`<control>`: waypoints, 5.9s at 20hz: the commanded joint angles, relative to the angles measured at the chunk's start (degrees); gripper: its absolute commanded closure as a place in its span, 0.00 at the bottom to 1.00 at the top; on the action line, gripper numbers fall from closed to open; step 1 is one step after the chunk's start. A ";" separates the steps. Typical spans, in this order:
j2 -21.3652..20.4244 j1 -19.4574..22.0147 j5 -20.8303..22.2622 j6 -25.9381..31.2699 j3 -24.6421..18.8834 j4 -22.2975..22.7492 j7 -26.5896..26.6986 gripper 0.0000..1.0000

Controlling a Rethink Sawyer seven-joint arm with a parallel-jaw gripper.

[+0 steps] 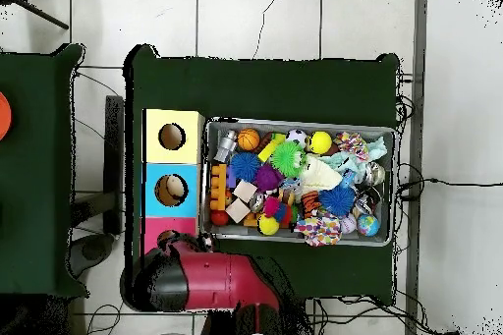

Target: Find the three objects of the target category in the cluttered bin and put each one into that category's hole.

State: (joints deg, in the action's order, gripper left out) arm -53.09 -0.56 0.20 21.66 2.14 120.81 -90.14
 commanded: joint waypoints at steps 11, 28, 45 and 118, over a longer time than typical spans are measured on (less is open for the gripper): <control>2.74 5.09 4.39 5.55 1.58 -10.64 -2.41 0.00; 6.50 9.39 11.21 4.26 2.67 -14.59 -2.03 0.00; 7.87 11.22 15.06 1.28 8.61 -11.78 -5.13 0.00; 25.80 10.87 14.42 -19.10 17.22 -16.61 -10.37 1.00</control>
State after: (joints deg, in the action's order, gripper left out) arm -26.65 11.36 18.26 1.98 25.36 107.50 -90.14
